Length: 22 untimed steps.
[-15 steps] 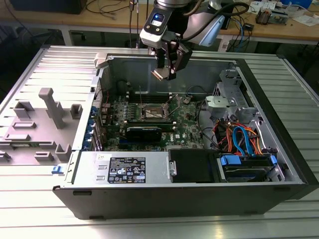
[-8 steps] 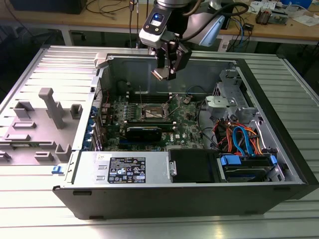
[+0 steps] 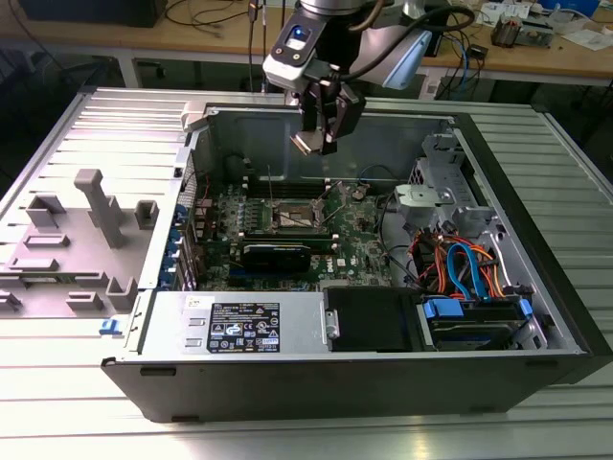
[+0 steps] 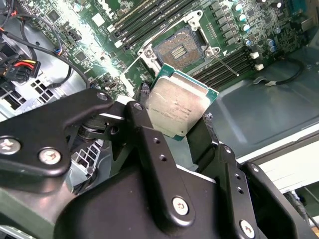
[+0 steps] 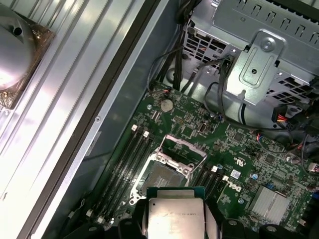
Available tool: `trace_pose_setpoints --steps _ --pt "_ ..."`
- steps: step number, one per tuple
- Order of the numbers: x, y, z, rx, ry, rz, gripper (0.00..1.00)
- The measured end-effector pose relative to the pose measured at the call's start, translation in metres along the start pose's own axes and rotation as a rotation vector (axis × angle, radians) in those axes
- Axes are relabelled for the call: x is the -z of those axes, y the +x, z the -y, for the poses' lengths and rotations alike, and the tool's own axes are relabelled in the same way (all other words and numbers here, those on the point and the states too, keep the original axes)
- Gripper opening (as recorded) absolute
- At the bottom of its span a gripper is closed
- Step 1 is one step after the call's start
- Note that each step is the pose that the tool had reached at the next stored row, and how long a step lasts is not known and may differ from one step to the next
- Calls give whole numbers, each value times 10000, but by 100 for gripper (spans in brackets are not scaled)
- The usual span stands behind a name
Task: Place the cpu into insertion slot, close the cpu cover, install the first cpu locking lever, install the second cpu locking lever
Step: 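Place the cpu into insertion slot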
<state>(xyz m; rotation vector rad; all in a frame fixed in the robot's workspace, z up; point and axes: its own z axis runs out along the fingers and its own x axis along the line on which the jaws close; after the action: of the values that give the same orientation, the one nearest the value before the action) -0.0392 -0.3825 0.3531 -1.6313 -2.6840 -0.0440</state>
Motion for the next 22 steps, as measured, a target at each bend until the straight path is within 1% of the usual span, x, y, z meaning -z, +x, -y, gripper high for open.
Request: trace_pose_setpoints --steps 3,7,15,22 --pt "-3 1 2 -163 -3 4 55" --pt "-12 3 6 -613 -7 13 55" --pt "-21 4 10 -1020 -13 22 55" --pt "-31 8 17 -1499 -19 34 55"
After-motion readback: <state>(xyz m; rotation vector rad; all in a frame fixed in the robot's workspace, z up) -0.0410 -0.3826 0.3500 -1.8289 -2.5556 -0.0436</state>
